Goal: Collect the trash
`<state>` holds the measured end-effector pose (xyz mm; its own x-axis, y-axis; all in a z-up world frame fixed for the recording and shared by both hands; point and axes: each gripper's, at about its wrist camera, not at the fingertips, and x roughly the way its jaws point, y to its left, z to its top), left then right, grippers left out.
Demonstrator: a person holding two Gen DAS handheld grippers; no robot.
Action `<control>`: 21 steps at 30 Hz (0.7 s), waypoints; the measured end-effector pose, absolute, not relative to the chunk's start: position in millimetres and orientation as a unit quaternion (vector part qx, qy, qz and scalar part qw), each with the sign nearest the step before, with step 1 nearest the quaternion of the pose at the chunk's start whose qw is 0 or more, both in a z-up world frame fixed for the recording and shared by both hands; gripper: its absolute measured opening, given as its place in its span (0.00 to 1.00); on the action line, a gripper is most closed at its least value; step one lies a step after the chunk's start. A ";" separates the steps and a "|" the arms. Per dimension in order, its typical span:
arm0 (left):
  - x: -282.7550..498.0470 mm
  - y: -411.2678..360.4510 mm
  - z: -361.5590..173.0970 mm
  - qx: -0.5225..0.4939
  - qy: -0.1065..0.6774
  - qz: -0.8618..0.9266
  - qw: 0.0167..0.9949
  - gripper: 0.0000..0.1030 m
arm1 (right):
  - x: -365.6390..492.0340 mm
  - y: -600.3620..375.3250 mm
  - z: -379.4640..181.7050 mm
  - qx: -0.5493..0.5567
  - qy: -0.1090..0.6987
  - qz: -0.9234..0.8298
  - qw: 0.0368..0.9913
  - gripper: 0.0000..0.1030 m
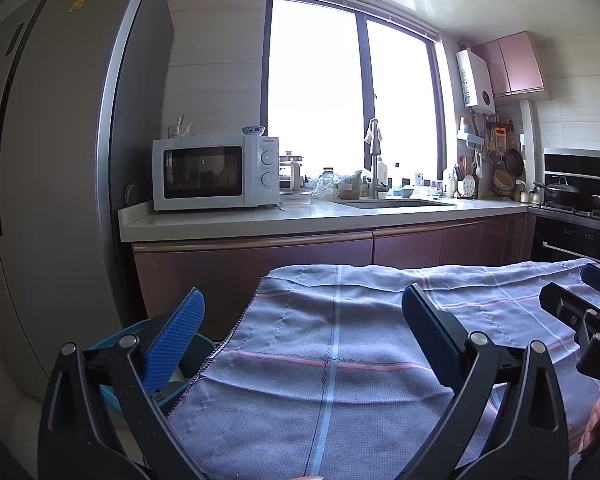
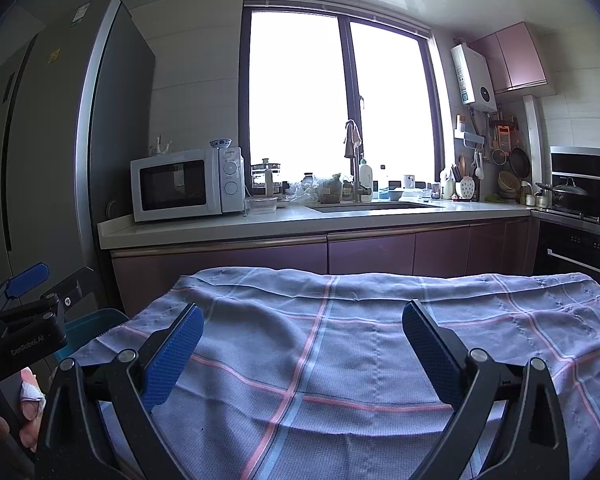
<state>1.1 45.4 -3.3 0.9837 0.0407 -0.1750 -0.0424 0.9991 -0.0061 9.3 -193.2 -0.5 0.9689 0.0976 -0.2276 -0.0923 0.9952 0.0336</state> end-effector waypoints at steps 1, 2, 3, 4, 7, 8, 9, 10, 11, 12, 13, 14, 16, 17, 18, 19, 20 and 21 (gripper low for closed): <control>0.8 44.8 -3.2 -0.005 0.088 0.021 0.996 0.94 | 8.9 -193.0 -0.1 0.012 0.115 0.047 0.992 0.93; 0.6 44.6 -3.0 -0.004 0.087 0.021 0.996 0.94 | 8.9 -193.1 -0.2 0.012 0.115 0.048 0.992 0.93; 0.8 44.7 -3.0 -0.005 0.088 0.021 0.996 0.94 | 9.0 -193.1 -0.2 0.012 0.116 0.048 0.992 0.93; 0.8 44.9 -3.3 -0.005 0.088 0.021 0.996 0.94 | 8.7 -192.8 -0.3 0.012 0.115 0.047 0.992 0.93; 0.9 44.9 -3.4 -0.005 0.087 0.022 0.996 0.94 | 8.0 -192.6 -0.3 0.012 0.115 0.047 0.992 0.93; 0.5 44.7 -3.6 -0.006 0.088 0.022 0.996 0.94 | 7.7 -192.6 -0.2 0.011 0.115 0.047 0.992 0.93; -0.8 43.8 -2.9 -0.005 0.087 0.021 0.996 0.94 | 7.9 -192.7 -0.1 0.012 0.115 0.047 0.992 0.93; -0.9 43.7 -3.1 -0.005 0.087 0.022 0.996 0.94 | 8.0 -192.8 -0.2 0.012 0.116 0.047 0.992 0.93; -0.8 43.9 -2.8 -0.005 0.087 0.022 0.996 0.94 | 7.7 -192.7 -0.3 0.013 0.116 0.047 0.992 0.93; -0.9 44.0 -3.4 -0.005 0.087 0.022 0.996 0.94 | 7.2 -193.2 -0.3 0.013 0.116 0.047 0.992 0.93; -0.8 44.0 -3.4 -0.005 0.087 0.023 0.996 0.94 | 7.0 -193.1 -0.2 0.013 0.116 0.047 0.992 0.93; -0.7 44.0 -2.9 -0.005 0.087 0.023 0.996 0.94 | 6.9 -193.2 -0.2 0.013 0.116 0.047 0.992 0.93; -0.5 44.2 -3.2 -0.006 0.087 0.024 0.996 0.94 | 7.2 -193.4 -0.1 0.013 0.116 0.047 0.992 0.93; -0.4 44.3 -3.4 -0.006 0.088 0.023 0.996 0.94 | 7.0 -193.4 -0.2 0.013 0.116 0.047 0.992 0.93; -0.4 44.4 -3.6 -0.006 0.088 0.023 0.996 0.94 | 7.2 -193.5 -0.2 0.014 0.116 0.047 0.992 0.93; -0.7 44.3 -3.2 -0.006 0.088 0.024 0.996 0.94 | 7.1 -193.1 -0.3 0.013 0.117 0.047 0.992 0.93; -0.9 44.3 -3.4 -0.006 0.088 0.024 0.996 0.94 | 6.9 -193.0 -0.2 0.013 0.117 0.047 0.992 0.93; -0.8 44.6 -3.5 -0.006 0.088 0.024 0.996 0.94 | 7.7 -192.8 -0.2 0.013 0.117 0.047 0.992 0.93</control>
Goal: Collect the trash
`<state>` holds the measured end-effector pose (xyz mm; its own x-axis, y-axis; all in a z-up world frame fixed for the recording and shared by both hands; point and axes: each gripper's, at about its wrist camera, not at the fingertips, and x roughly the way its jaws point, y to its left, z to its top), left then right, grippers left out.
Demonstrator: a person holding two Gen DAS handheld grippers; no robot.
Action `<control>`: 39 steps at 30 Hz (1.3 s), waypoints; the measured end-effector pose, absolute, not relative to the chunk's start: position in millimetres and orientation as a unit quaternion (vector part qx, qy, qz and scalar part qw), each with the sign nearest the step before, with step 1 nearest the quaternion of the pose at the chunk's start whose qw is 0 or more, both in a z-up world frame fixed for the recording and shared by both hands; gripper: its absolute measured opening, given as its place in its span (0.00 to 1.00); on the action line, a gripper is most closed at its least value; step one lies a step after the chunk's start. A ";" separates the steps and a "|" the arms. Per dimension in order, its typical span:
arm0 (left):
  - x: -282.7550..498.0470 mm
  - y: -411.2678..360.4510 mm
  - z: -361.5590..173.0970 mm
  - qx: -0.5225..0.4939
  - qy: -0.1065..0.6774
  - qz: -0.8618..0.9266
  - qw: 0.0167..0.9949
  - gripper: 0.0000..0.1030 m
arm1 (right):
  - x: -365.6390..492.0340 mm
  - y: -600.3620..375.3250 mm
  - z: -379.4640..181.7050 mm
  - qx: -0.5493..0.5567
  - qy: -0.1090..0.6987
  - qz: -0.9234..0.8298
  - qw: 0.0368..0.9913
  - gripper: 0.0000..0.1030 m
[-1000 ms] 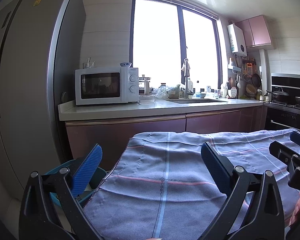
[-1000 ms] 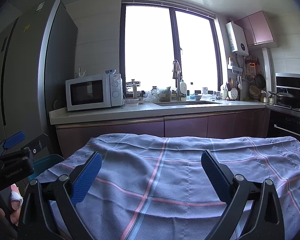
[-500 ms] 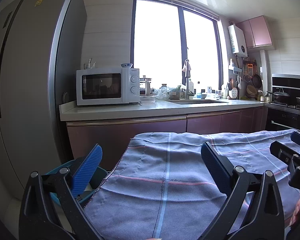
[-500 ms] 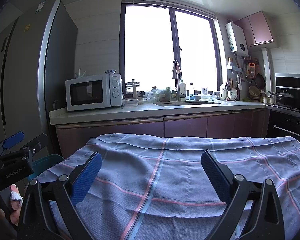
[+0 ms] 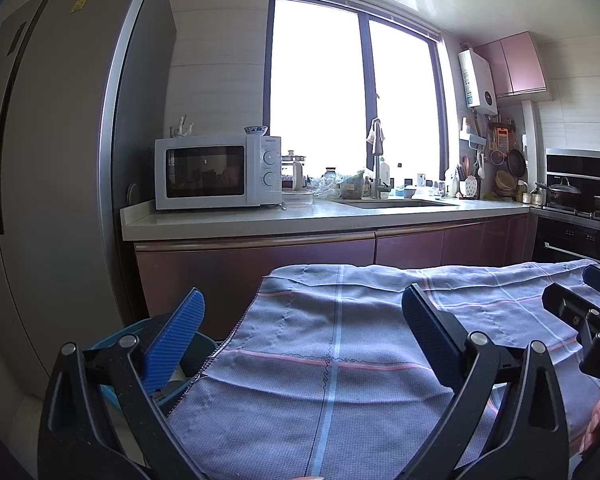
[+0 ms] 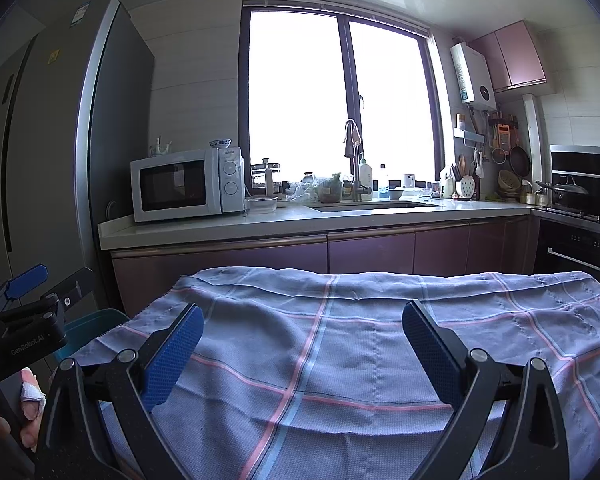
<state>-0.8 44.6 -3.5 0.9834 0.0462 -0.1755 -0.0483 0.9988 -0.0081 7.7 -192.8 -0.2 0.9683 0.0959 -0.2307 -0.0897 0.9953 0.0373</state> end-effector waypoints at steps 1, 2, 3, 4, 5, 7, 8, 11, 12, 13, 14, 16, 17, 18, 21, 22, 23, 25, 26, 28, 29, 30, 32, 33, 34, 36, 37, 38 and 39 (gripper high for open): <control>-0.6 44.7 -3.2 -0.006 0.088 0.023 0.996 0.94 | 7.7 -192.6 -0.2 0.013 0.117 0.047 0.992 0.93; -0.6 44.6 -3.1 -0.006 0.088 0.024 0.996 0.94 | 7.8 -192.5 -0.4 0.014 0.117 0.047 0.992 0.93; -0.5 44.8 -3.1 -0.006 0.088 0.024 0.996 0.94 | 8.3 -192.4 -0.1 0.014 0.118 0.047 0.992 0.93; -1.4 44.9 -3.0 -0.006 0.088 0.025 0.996 0.94 | 8.4 -192.3 -0.2 0.014 0.118 0.047 0.992 0.93; -1.7 45.2 -3.3 -0.007 0.089 0.025 0.996 0.94 | 8.4 -192.5 -0.1 0.014 0.117 0.047 0.992 0.93; -2.0 45.6 -4.1 -0.007 0.090 0.026 0.996 0.94 | 8.2 -192.5 -0.2 0.014 0.118 0.047 0.992 0.93; -2.6 45.4 -3.3 -0.007 0.090 0.026 0.996 0.94 | 8.5 -192.3 -0.3 0.014 0.118 0.047 0.992 0.93; -2.7 45.5 -3.5 -0.007 0.090 0.027 0.996 0.94 | 8.2 -192.2 -0.5 0.016 0.118 0.047 0.992 0.93; -2.9 45.5 -3.8 -0.007 0.090 0.027 0.996 0.94 | 8.4 -192.3 -0.6 0.015 0.118 0.047 0.992 0.93; -3.0 45.6 -4.1 -0.007 0.090 0.027 0.996 0.94 | 8.3 -192.3 -0.6 0.015 0.118 0.047 0.992 0.93; -2.9 45.4 -3.7 -0.006 0.090 0.027 0.996 0.94 | 8.4 -192.0 -0.5 0.016 0.118 0.047 0.992 0.93; -2.9 45.4 -3.7 -0.007 0.090 0.027 0.996 0.94 | 9.5 -191.2 -0.5 0.016 0.119 0.047 0.992 0.93; -3.3 45.4 -4.2 -0.007 0.091 0.027 0.996 0.94 | 8.4 -191.2 -0.7 0.016 0.119 0.046 0.992 0.93; -4.3 44.5 -3.3 -0.007 0.091 0.027 0.995 0.94 | 7.9 -191.3 -0.9 0.016 0.119 0.047 0.992 0.93; -4.3 44.9 -3.9 -0.007 0.091 0.027 0.995 0.94 | 7.8 -191.2 -0.7 0.017 0.119 0.047 0.992 0.93; -4.2 44.7 -4.0 -0.007 0.090 0.027 0.996 0.94 | 8.0 -191.3 -0.8 0.017 0.119 0.047 0.992 0.93; -4.2 44.7 -4.1 -0.007 0.090 0.028 0.995 0.94 | 7.9 -191.1 -0.9 0.017 0.119 0.047 0.992 0.93; -4.2 44.7 -4.0 -0.007 0.091 0.028 0.995 0.94 | 7.8 -191.3 -0.6 0.017 0.119 0.046 0.992 0.93; -4.1 44.7 -3.6 -0.007 0.090 0.028 0.995 0.94 | 7.8 -191.3 -0.6 0.017 0.119 0.046 0.992 0.93; -4.1 44.5 -3.9 -0.007 0.090 0.028 0.995 0.94 | 7.9 -191.5 -0.6 0.017 0.119 0.046 0.992 0.93; -4.1 44.6 -3.8 -0.007 0.090 0.028 0.995 0.94 | 8.0 -191.2 -0.7 0.017 0.119 0.046 0.992 0.93; -4.4 44.8 -4.4 -0.007 0.090 0.028 0.996 0.94 | 7.9 -191.7 -0.4 0.018 0.119 0.047 0.992 0.93; -4.1 44.5 -3.8 -0.006 0.090 0.028 0.995 0.94 | 7.8 -191.1 -0.2 0.018 0.119 0.046 0.992 0.93; -4.1 44.5 -3.7 -0.006 0.091 0.028 0.995 0.94 | 7.7 -191.0 -0.1 0.018 0.118 0.046 0.992 0.93; -4.2 44.4 -3.8 -0.006 0.091 0.028 0.995 0.94 | 7.7 -191.4 -0.2 0.018 0.119 0.047 0.992 0.93; -4.2 44.2 -3.6 -0.005 0.090 0.029 0.995 0.94 | 6.7 -190.6 -0.1 0.018 0.118 0.046 0.992 0.93; -4.1 44.4 -3.8 -0.005 0.091 0.029 0.995 0.94 | 6.8 -190.4 -0.1 0.018 0.118 0.046 0.992 0.93; -4.2 44.5 -4.0 -0.005 0.091 0.029 0.995 0.94 | 6.6 -190.5 0.0 0.018 0.118 0.046 0.992 0.93; -4.3 44.7 -4.2 -0.006 0.091 0.029 0.995 0.94 | 6.3 -190.4 0.0 0.018 0.118 0.045 0.992 0.93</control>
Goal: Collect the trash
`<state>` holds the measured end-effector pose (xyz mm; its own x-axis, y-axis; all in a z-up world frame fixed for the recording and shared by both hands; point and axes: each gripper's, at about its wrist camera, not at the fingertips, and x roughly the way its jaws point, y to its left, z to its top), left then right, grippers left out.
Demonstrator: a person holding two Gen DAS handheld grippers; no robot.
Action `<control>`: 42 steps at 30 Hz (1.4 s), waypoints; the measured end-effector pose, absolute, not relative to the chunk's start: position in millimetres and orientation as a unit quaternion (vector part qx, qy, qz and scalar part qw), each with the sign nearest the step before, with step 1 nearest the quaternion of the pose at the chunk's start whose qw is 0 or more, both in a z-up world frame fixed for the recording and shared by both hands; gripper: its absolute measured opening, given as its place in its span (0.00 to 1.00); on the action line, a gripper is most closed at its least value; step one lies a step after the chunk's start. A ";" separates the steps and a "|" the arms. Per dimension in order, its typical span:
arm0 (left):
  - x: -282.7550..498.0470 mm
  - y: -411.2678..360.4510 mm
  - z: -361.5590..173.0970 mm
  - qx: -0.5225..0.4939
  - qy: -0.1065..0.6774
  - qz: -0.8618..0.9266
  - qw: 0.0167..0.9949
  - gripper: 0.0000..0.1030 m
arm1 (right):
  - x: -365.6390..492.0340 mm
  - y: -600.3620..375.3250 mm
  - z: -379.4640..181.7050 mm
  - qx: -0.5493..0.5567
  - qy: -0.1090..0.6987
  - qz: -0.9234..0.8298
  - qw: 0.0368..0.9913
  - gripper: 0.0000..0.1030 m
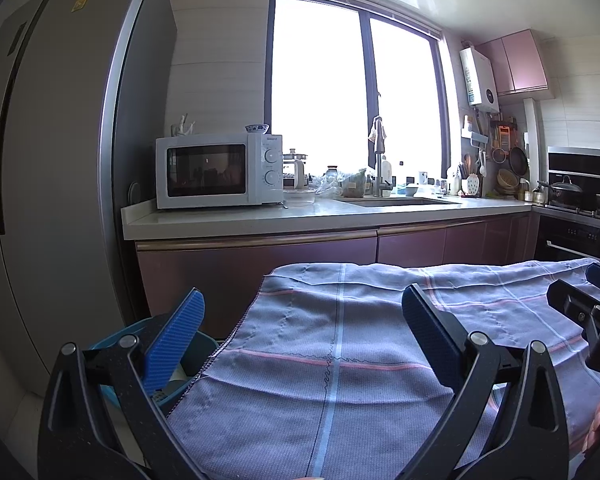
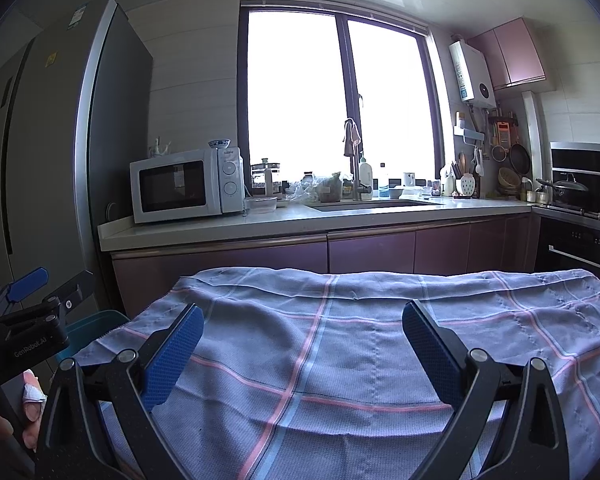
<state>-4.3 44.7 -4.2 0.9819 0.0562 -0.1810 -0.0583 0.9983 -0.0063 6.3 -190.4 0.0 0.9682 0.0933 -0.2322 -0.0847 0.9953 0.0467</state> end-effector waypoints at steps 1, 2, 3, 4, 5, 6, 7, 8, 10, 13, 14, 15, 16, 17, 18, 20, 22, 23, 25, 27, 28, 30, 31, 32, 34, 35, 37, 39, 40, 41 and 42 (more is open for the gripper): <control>-4.1 44.3 -3.7 -0.006 0.090 0.029 0.995 0.94 | 6.1 -190.2 0.2 0.019 0.118 0.045 0.992 0.93; -3.0 44.0 -3.3 -0.005 0.091 0.029 0.995 0.94 | 6.2 -190.4 0.3 0.019 0.118 0.045 0.992 0.93; -2.9 44.1 -3.7 -0.005 0.091 0.029 0.995 0.94 | 6.2 -190.7 0.4 0.019 0.118 0.044 0.992 0.93; -3.0 44.2 -3.9 -0.005 0.091 0.029 0.995 0.94 | 6.2 -190.9 0.4 0.019 0.117 0.044 0.992 0.93; -3.0 44.0 -3.5 -0.005 0.091 0.030 0.995 0.94 | 6.2 -190.7 0.6 0.019 0.117 0.045 0.992 0.93; -3.1 44.1 -3.5 -0.005 0.091 0.030 0.995 0.94 | 6.1 -190.8 0.5 0.019 0.117 0.044 0.992 0.93; -2.9 44.1 -3.2 -0.005 0.091 0.029 0.995 0.94 | 5.9 -190.5 0.6 0.018 0.117 0.044 0.992 0.93; -2.8 44.3 -3.5 -0.005 0.091 0.029 0.995 0.94 | 6.0 -190.6 0.6 0.018 0.117 0.044 0.992 0.93; -3.0 44.0 -3.3 -0.005 0.091 0.029 0.995 0.94 | 6.1 -191.3 1.1 0.019 0.117 0.044 0.992 0.93; -3.1 43.9 -3.1 -0.005 0.091 0.029 0.995 0.94 | 7.0 -191.5 1.4 0.019 0.117 0.044 0.992 0.93; -3.1 44.2 -3.3 -0.005 0.091 0.029 0.995 0.94 | 6.9 -191.7 1.2 0.019 0.117 0.045 0.992 0.93; -2.9 44.3 -3.5 -0.005 0.091 0.029 0.995 0.94 | 6.8 -191.5 1.2 0.019 0.118 0.044 0.992 0.93; -2.9 44.2 -3.6 -0.005 0.091 0.030 0.995 0.94 | 6.7 -191.4 1.4 0.019 0.118 0.044 0.992 0.93; -3.0 44.3 -3.4 -0.005 0.091 0.030 0.995 0.94 | 7.2 -192.1 1.6 0.019 0.118 0.044 0.992 0.93; -2.5 44.5 -3.4 -0.006 0.091 0.030 0.995 0.94 | 7.2 -192.0 1.4 0.019 0.118 0.044 0.992 0.93; -2.0 44.6 -3.3 -0.005 0.091 0.031 0.995 0.94 | 7.1 -192.1 1.4 0.019 0.117 0.044 0.992 0.93; -1.5 44.9 -3.2 -0.005 0.091 0.031 0.995 0.94 | 7.3 -192.4 1.4 0.020 0.116 0.043 0.992 0.93; -1.4 44.7 -3.0 -0.005 0.091 0.031 0.995 0.94 | 7.2 -192.6 1.3 0.019 0.117 0.043 0.992 0.93; -1.4 44.7 -2.8 -0.006 0.090 0.030 0.995 0.94 | 7.9 -193.1 1.2 0.020 0.117 0.043 0.992 0.93; -2.1 44.6 -2.6 -0.005 0.089 0.031 0.995 0.94 | 7.6 -193.4 1.3 0.020 0.116 0.043 0.992 0.93; -2.1 44.7 -2.2 -0.006 0.089 0.032 0.995 0.94 | 7.9 -193.6 1.3 0.020 0.117 0.043 0.992 0.93; -2.0 44.8 -2.2 -0.005 0.089 0.032 0.995 0.94 | 7.8 -193.7 1.2 0.019 0.117 0.042 0.992 0.93; -1.7 45.1 -2.1 -0.005 0.089 0.033 0.996 0.94 | 7.9 -193.8 1.2 0.020 0.117 0.042 0.992 0.93; -1.2 45.0 -1.7 -0.005 0.088 0.033 0.996 0.94 | 7.6 -193.9 1.3 0.020 0.117 0.042 0.992 0.93; -1.2 45.7 -1.7 -0.004 0.087 0.035 0.996 0.94 | 7.6 -194.0 1.4 0.020 0.116 0.041 0.992 0.93; -2.6 44.2 -0.9 -0.003 0.085 0.035 0.996 0.94 | 7.9 -194.2 1.6 0.020 0.116 0.041 0.992 0.93; -3.1 43.9 -0.8 -0.002 0.084 0.034 0.996 0.94 | 7.3 -194.3 1.1 0.020 0.116 0.040 0.992 0.93; -3.0 43.6 -0.8 -0.002 0.084 0.034 0.996 0.94 | 7.3 -194.5 1.0 0.021 0.115 0.041 0.992 0.93; -3.0 43.7 -1.0 -0.002 0.084 0.034 0.996 0.94 | 7.4 -194.5 1.0 0.020 0.116 0.040 0.992 0.93; -3.2 43.7 -1.1 -0.002 0.084 0.034 0.996 0.94 | 7.6 -194.4 0.9 0.020 0.116 0.040 0.992 0.93; -3.5 43.3 -1.0 -0.002 0.084 0.034 0.996 0.94 | 7.3 -194.6 0.9 0.021 0.116 0.040 0.992 0.93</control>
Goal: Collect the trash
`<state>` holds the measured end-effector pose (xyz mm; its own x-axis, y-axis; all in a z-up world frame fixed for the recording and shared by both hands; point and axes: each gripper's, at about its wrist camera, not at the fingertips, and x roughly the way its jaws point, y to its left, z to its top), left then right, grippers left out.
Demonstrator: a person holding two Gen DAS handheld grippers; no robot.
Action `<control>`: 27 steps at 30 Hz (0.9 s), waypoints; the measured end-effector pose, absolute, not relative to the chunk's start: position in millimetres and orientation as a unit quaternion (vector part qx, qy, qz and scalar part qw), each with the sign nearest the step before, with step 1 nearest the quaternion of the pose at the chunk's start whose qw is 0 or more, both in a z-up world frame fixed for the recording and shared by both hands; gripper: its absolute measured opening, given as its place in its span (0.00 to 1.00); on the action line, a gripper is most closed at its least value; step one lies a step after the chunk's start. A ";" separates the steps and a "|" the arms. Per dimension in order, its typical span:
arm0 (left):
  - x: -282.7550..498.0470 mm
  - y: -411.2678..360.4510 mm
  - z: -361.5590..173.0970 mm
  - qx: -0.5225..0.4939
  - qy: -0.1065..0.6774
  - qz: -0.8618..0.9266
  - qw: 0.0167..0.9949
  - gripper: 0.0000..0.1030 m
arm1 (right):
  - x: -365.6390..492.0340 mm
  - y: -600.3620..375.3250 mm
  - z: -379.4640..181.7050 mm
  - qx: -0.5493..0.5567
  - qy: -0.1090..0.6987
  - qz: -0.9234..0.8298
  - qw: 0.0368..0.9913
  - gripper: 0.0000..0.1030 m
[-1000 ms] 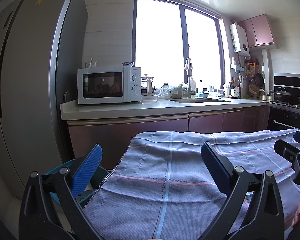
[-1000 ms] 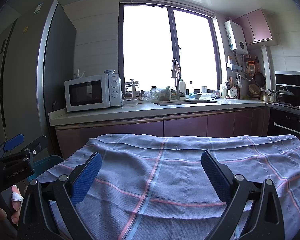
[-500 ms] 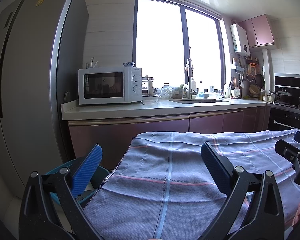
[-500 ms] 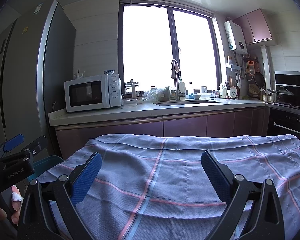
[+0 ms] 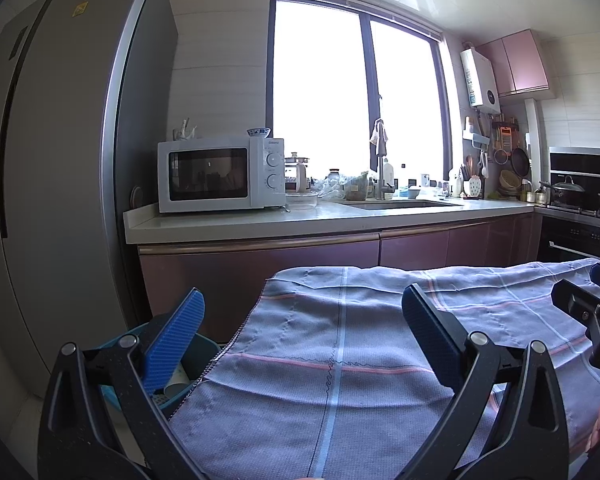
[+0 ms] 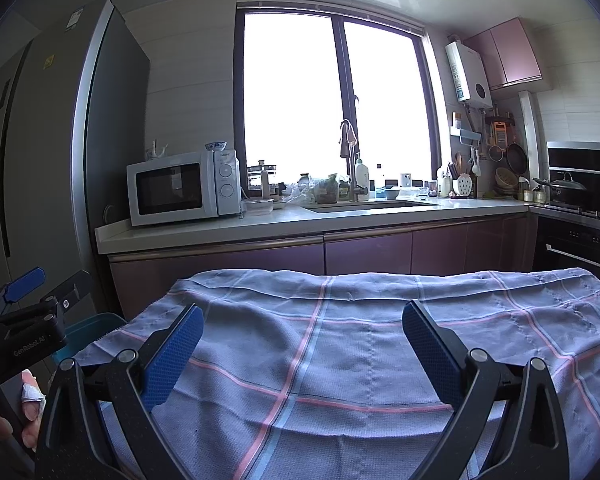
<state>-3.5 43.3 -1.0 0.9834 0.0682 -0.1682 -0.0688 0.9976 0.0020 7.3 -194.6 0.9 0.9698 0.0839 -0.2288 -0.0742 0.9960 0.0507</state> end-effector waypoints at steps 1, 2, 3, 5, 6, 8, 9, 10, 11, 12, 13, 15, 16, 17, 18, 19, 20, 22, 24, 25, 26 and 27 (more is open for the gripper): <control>-3.5 43.4 -1.1 -0.002 0.085 0.034 0.996 0.94 | 7.5 -194.6 0.9 0.021 0.116 0.040 0.992 0.93; -3.2 42.9 -1.1 -0.002 0.085 0.034 0.996 0.94 | 7.6 -194.6 0.9 0.021 0.116 0.040 0.992 0.93; -2.9 42.5 -1.4 -0.002 0.085 0.034 0.996 0.94 | 7.5 -193.9 0.8 0.021 0.116 0.039 0.992 0.93; -3.0 42.7 -1.4 -0.002 0.085 0.033 0.996 0.94 | 7.8 -194.2 0.8 0.021 0.116 0.040 0.992 0.93; -2.4 42.0 -1.3 -0.003 0.085 0.033 0.996 0.94 | 8.1 -193.9 0.8 0.021 0.116 0.040 0.992 0.93; -2.0 41.4 -1.9 -0.002 0.084 0.032 0.996 0.94 | 7.5 -193.8 0.6 0.021 0.115 0.039 0.992 0.93; -1.6 41.0 -2.1 -0.002 0.084 0.032 0.996 0.94 | 7.4 -193.7 0.7 0.021 0.115 0.039 0.992 0.93; -1.6 41.0 -2.6 -0.002 0.084 0.031 0.996 0.94 | 7.3 -193.7 0.6 0.022 0.115 0.039 0.992 0.93; -1.2 41.1 -2.5 -0.002 0.085 0.031 0.996 0.94 | 7.5 -193.6 0.4 0.022 0.114 0.039 0.992 0.93; -0.4 41.1 -2.8 -0.002 0.085 0.031 0.996 0.94 | 7.1 -193.0 0.8 0.022 0.114 0.038 0.993 0.93; 0.3 40.8 -2.8 -0.001 0.085 0.031 0.996 0.95 | 6.8 -192.8 1.0 0.022 0.113 0.037 0.993 0.93; 0.3 40.7 -2.8 -0.001 0.086 0.030 0.996 0.94 | 6.5 -191.9 1.1 0.023 0.113 0.037 0.993 0.93; 0.5 40.7 -3.3 -0.001 0.086 0.030 0.996 0.94 | 6.7 -191.9 1.0 0.023 0.113 0.037 0.993 0.93; 0.2 40.5 -2.8 -0.001 0.086 0.030 0.996 0.94 | 6.9 -191.8 1.0 0.023 0.114 0.037 0.993 0.93; 0.2 40.5 -2.8 -0.001 0.086 0.030 0.996 0.94 | 6.2 -191.6 0.7 0.024 0.113 0.037 0.993 0.93; 0.2 40.5 -2.8 -0.001 0.086 0.030 0.996 0.94 | 5.8 -191.4 0.7 0.024 0.113 0.036 0.993 0.93; 0.2 40.5 -2.7 -0.001 0.086 0.030 0.996 0.94 | 6.3 -190.8 0.7 0.024 0.113 0.036 0.993 0.93; 0.2 40.6 -3.3 -0.001 0.086 0.029 0.996 0.94 | 5.7 -191.4 0.5 0.024 0.113 0.036 0.993 0.93; 0.2 40.2 -2.7 0.000 0.086 0.030 0.996 0.94 | 5.6 -191.3 0.4 0.024 0.113 0.036 0.993 0.93; 0.8 40.1 -3.2 0.000 0.087 0.029 0.996 0.94 | 5.5 -191.2 0.4 0.024 0.113 0.036 0.993 0.93; 1.8 39.6 -3.8 0.001 0.087 0.028 0.996 0.94 | 5.5 -191.0 0.3 0.024 0.113 0.036 0.993 0.93; 1.9 39.6 -3.7 0.001 0.087 0.028 0.996 0.94 | 5.6 -191.2 0.3 0.024 0.113 0.036 0.993 0.93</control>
<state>1.9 39.6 -3.7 0.9833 0.0556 -0.1731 -0.0553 0.9984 0.0068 5.6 -191.2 0.3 0.9717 0.0775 -0.2233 -0.0664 0.9962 0.0567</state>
